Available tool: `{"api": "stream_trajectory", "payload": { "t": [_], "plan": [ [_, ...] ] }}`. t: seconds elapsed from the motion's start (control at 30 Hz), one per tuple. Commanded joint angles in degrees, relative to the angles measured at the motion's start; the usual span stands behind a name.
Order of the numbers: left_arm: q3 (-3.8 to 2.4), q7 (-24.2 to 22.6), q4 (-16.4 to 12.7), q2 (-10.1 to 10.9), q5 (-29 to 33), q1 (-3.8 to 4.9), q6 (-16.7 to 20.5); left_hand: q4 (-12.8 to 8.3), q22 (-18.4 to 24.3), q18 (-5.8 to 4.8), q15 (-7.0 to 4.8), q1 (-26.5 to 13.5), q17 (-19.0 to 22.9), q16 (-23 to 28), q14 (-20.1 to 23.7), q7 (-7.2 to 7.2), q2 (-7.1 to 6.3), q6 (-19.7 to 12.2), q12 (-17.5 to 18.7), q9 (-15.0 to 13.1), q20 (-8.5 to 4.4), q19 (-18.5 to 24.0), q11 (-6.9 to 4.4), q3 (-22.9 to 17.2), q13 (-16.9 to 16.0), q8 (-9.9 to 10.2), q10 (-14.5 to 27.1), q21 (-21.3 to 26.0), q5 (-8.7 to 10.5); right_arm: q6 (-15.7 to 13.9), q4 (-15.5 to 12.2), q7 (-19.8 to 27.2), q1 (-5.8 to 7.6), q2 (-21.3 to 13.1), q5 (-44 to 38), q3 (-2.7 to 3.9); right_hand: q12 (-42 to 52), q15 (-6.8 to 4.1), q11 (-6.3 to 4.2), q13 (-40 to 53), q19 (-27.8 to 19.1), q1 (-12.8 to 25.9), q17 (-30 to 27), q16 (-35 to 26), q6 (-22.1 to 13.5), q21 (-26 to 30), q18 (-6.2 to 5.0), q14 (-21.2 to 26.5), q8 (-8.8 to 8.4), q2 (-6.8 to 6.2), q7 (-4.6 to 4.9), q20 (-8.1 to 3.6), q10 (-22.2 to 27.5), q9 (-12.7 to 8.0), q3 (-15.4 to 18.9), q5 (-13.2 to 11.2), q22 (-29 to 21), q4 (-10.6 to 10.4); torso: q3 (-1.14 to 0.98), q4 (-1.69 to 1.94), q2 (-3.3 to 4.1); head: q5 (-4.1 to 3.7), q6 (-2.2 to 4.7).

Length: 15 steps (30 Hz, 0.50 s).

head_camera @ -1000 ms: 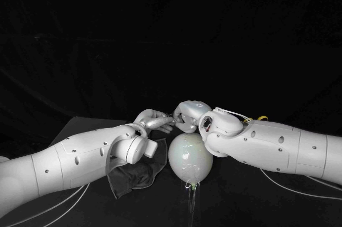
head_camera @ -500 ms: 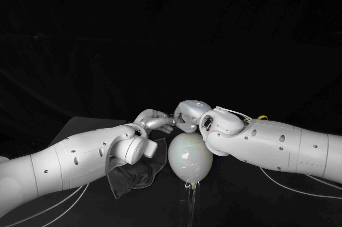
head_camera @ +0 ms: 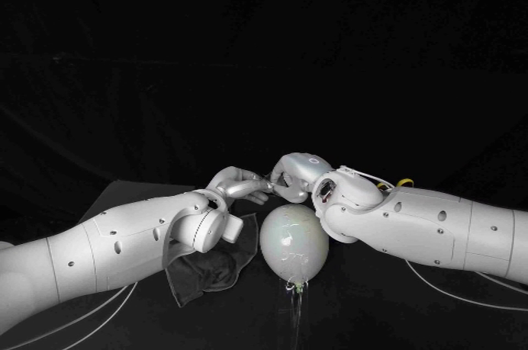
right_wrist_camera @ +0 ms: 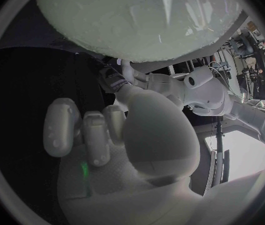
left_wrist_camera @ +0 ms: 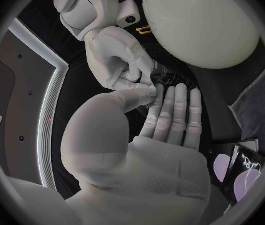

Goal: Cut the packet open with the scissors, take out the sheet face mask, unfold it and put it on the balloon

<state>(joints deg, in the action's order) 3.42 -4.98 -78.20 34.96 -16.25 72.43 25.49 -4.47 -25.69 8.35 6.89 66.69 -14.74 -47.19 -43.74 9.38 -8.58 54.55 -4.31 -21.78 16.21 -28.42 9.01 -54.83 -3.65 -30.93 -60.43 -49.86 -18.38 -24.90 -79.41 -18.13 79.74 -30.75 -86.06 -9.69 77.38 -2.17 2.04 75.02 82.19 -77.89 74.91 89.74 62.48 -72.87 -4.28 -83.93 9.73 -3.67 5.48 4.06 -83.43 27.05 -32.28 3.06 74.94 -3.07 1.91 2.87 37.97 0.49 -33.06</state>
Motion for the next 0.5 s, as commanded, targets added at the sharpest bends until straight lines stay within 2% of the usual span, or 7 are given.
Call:
{"api": "stream_trajectory", "payload": {
  "t": [0.03, 0.27, 0.5],
  "plan": [
    [-0.06, -0.54, 0.0, -0.09, -0.58, 0.08, -0.8, 0.18, -0.08, 0.31, -0.13, 0.42, 0.09, -0.34, -0.18, -2.13, 0.04, 2.4, 0.4, -0.17, 0.17, 0.4, -0.18, -0.16, 0.04, -1.66, -0.37, -0.34, -0.19, -4.05, -0.69, 1.53, 0.05, -0.39, 0.31, 0.06, 0.11, -0.33, -1.09, 8.53, 0.07, -0.03, 15.09, 0.26, 0.55, -0.18, 0.69, -6.07, 0.21, 0.3, -0.04, -0.26, -2.23, 0.16, -0.12, -0.28, 8.2, 0.37, 0.01, -0.05, 0.01, 0.06, -0.08],
    [-0.05, 0.34, 0.39, 0.0, -0.68, 0.09, -0.56, 0.2, -0.11, 0.32, -0.23, 0.42, 0.1, -0.41, -0.21, -1.81, 0.0, 2.33, 0.41, -0.18, 0.19, 0.43, -0.36, -0.19, 0.05, -1.77, -0.42, -0.42, -0.19, -6.88, -2.65, 1.89, 0.06, -1.78, 0.66, 0.08, 0.03, -0.37, -1.12, 8.49, 0.18, -0.01, 15.09, 0.26, 0.62, -0.41, 0.75, -6.07, 0.32, 0.27, -0.07, -0.29, -2.2, 0.2, -0.15, -0.28, 8.3, 0.39, -0.07, -0.05, 0.03, 0.26, -0.18],
    [-0.05, 1.35, 0.86, 0.09, -0.85, 0.1, -0.28, 0.32, -0.13, 0.31, -0.41, 0.36, 0.13, -0.54, -0.26, -1.2, -0.07, 2.18, 0.43, -0.21, 0.22, 0.49, -0.68, -0.22, 0.05, -1.99, -0.51, -0.54, -0.14, -13.32, -5.99, 3.9, 0.1, -4.19, 3.19, 0.24, 0.13, -0.44, -1.18, 8.53, 0.44, 0.0, 15.09, 0.26, 0.69, -0.95, 0.86, -6.07, 0.46, 0.18, -0.11, -0.33, -2.25, 0.26, -0.21, -0.27, 8.53, 0.47, -0.02, -0.05, 0.0, 0.45, -0.15]
  ]
}}
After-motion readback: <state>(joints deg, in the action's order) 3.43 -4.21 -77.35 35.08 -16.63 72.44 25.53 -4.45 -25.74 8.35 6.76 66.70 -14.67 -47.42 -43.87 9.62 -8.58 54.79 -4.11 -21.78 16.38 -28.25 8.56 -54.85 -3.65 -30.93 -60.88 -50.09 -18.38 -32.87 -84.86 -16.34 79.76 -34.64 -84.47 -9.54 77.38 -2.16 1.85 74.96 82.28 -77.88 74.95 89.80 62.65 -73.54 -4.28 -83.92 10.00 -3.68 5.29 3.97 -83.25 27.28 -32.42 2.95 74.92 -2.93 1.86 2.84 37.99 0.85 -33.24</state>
